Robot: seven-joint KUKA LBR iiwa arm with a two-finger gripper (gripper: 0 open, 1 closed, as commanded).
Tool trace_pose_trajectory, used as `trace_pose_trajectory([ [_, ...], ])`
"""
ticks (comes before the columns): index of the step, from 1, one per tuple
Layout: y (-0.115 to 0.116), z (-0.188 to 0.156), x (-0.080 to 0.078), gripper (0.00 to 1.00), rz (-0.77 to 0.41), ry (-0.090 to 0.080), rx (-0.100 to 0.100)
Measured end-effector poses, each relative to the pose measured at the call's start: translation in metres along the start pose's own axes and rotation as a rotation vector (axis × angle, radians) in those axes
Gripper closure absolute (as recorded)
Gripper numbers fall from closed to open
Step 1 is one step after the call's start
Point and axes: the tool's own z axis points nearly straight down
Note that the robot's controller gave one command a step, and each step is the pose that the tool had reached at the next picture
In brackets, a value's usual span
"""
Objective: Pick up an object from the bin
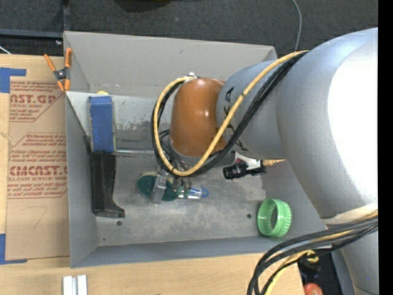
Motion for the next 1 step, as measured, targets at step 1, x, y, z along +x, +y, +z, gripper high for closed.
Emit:
trace_pose_trajectory([
  [1,0.0004,-0.0251,0.0001,1.00,0.000,0.000,-0.001],
])
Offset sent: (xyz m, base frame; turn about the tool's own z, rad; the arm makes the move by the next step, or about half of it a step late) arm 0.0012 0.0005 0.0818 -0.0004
